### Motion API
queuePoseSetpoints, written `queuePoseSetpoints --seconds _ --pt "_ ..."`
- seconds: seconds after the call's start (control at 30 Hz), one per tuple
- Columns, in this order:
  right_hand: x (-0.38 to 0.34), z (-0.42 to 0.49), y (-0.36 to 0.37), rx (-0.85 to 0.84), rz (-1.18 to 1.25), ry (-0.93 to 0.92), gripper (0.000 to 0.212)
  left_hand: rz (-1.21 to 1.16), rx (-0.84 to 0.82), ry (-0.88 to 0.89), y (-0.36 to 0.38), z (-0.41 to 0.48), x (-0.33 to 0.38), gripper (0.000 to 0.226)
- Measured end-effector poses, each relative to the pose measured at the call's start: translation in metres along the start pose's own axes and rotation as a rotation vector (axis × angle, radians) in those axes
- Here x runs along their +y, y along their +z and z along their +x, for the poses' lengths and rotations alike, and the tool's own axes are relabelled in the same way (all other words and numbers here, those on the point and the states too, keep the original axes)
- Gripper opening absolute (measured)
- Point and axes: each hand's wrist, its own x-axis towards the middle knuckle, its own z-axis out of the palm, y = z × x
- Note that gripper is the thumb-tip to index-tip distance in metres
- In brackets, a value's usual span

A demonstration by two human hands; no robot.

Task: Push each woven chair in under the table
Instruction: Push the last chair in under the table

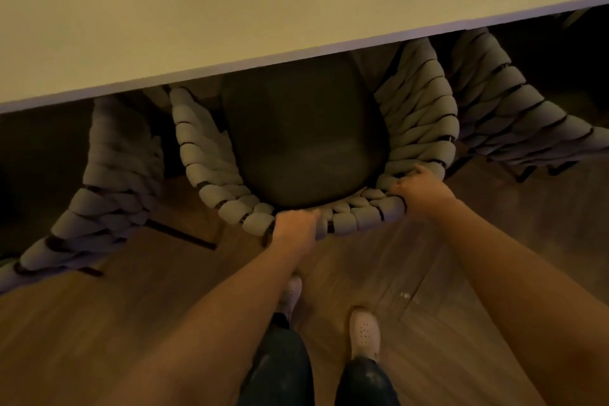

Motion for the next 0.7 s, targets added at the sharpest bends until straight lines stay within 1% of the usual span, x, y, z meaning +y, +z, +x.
queuePoseSetpoints --seconds 0.17,0.3,0.37,0.43,0.5,0.53,0.63,0.7 --pt "0.0 -0.003 0.008 0.052 0.047 -0.033 0.028 0.028 0.006 -0.055 0.002 -0.007 0.005 0.043" --pt "-0.011 -0.011 0.02 0.102 0.028 -0.149 0.025 0.02 0.004 -0.064 0.011 -0.026 0.0 0.044" --pt "-0.016 -0.014 0.032 0.132 0.079 -0.223 0.032 0.021 -0.016 -0.074 0.018 -0.038 -0.007 0.044" --pt "-0.016 -0.017 0.042 0.169 0.122 -0.269 0.046 0.022 -0.01 -0.085 0.025 -0.05 -0.012 0.043" --pt "-0.016 -0.019 0.047 0.167 0.129 -0.259 0.054 0.022 -0.01 -0.078 0.028 -0.058 -0.017 0.04" --pt "-0.017 -0.019 0.047 0.155 0.117 -0.233 0.054 0.026 -0.015 -0.074 0.028 -0.06 -0.019 0.039" --pt "-0.02 -0.017 0.044 0.132 0.076 -0.167 0.049 0.048 -0.011 -0.068 0.026 -0.06 -0.021 0.036" --pt "-0.018 -0.016 0.041 0.123 0.09 -0.143 0.046 0.052 0.007 -0.066 0.023 -0.055 -0.02 0.033"
